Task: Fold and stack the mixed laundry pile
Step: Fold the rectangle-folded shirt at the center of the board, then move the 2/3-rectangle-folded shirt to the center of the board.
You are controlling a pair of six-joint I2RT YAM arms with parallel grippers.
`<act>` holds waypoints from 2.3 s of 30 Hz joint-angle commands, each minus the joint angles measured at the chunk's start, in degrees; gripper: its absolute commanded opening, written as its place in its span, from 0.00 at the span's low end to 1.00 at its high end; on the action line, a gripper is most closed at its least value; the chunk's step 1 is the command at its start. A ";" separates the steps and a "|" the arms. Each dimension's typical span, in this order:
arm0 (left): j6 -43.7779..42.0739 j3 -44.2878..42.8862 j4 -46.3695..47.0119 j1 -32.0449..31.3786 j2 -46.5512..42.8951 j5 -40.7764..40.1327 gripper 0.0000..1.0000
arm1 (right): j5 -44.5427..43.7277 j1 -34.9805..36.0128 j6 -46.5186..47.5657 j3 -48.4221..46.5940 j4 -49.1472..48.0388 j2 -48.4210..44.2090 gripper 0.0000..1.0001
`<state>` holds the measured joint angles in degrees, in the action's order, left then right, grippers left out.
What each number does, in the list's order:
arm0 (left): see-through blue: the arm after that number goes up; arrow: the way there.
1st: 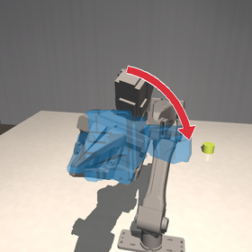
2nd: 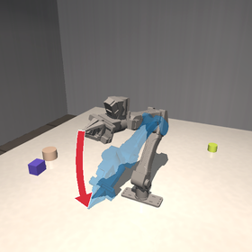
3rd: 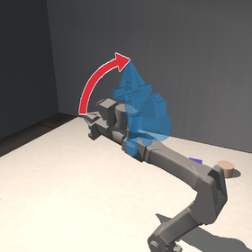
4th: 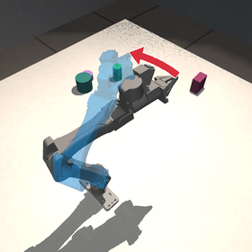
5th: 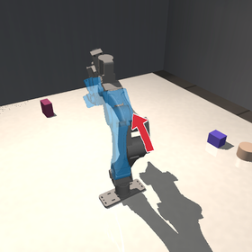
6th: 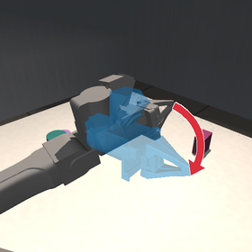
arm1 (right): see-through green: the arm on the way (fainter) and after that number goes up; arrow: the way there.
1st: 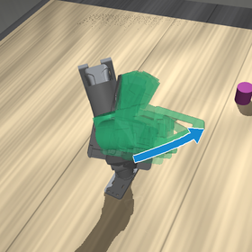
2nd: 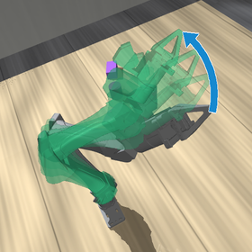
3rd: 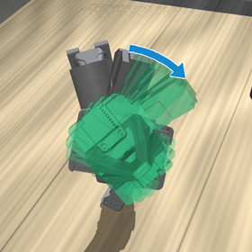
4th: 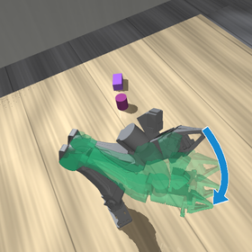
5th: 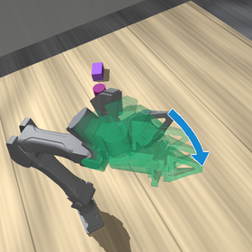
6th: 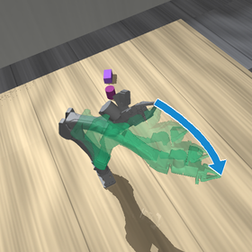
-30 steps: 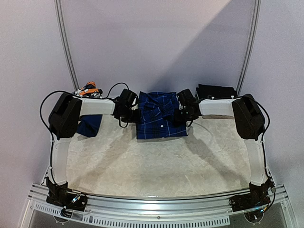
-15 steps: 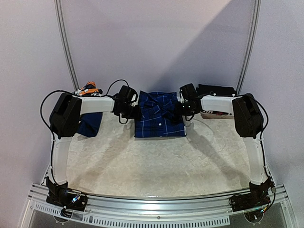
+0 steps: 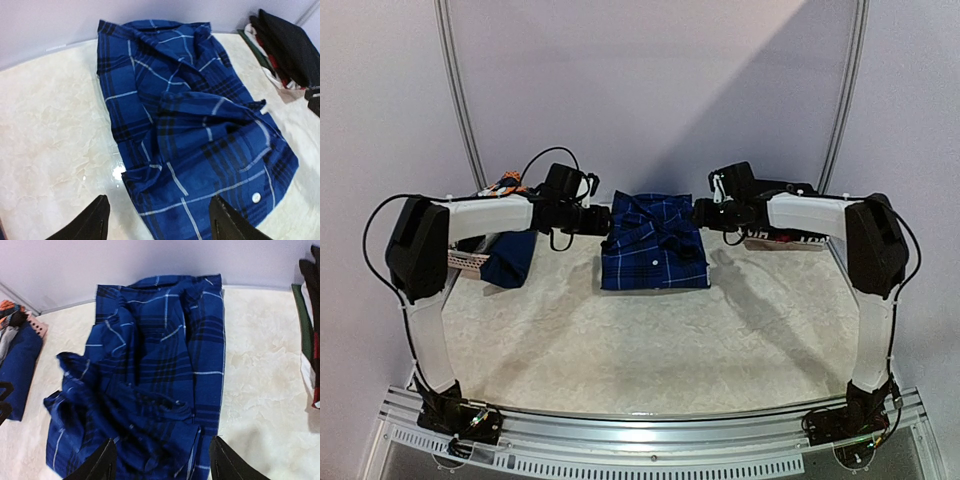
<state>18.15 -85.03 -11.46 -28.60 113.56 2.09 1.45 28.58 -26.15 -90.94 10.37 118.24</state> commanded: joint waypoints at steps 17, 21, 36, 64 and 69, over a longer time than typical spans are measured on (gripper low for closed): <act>-2.59 -8.55 -4.77 -12.06 11.67 8.45 0.40 | 1.27 3.58 3.84 20.64 -3.20 -13.77 0.58; -2.67 -10.83 -6.86 -12.27 15.65 8.63 0.40 | 0.83 3.69 3.33 23.10 -3.98 -15.06 0.58; -2.99 -5.94 -7.05 -12.91 18.77 10.91 0.36 | 1.40 3.59 2.71 24.85 -4.35 -14.28 0.57; 0.76 21.62 0.17 -20.31 -0.29 7.98 0.31 | 9.29 15.46 8.74 25.73 -0.45 -18.08 0.58; 0.59 20.64 -0.79 -20.27 -1.77 5.63 0.35 | 13.76 18.80 7.05 26.49 -3.32 -17.32 0.58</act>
<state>18.04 -64.82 -7.44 -48.29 112.27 10.04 10.41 45.54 -18.79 -64.12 8.75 100.77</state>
